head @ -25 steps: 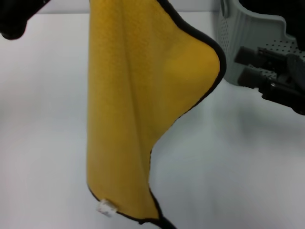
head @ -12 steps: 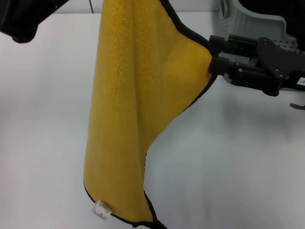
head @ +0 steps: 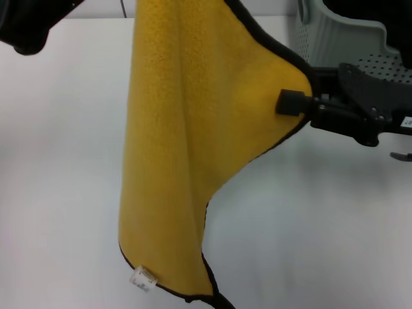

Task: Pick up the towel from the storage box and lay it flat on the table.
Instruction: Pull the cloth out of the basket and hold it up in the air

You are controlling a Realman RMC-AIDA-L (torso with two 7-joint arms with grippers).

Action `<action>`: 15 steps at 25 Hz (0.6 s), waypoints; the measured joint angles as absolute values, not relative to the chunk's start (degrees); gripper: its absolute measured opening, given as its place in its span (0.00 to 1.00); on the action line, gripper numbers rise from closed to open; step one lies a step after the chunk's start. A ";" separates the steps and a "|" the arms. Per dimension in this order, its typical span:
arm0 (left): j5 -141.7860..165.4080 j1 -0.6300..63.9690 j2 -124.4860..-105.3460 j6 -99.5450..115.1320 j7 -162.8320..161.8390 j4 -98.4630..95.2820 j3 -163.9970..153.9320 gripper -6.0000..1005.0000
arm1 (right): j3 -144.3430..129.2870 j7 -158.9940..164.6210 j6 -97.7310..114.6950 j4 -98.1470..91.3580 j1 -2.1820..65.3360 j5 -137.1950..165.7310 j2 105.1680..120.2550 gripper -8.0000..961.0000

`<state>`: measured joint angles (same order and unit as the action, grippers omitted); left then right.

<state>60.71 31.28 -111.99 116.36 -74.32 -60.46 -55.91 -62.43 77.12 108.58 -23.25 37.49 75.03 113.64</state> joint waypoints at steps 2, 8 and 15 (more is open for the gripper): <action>60.71 31.02 -111.99 116.36 -74.32 -60.30 -55.87 0.03 | -61.76 77.08 108.66 -24.58 35.71 74.38 114.20 0.43; 60.80 31.13 -111.98 116.28 -74.35 -59.95 -55.81 0.03 | -60.78 77.22 109.85 -27.09 33.14 74.18 114.54 0.26; 61.13 31.20 -112.11 116.09 -74.36 -59.17 -55.79 0.03 | -60.25 77.13 111.30 -27.49 32.44 73.99 115.02 0.03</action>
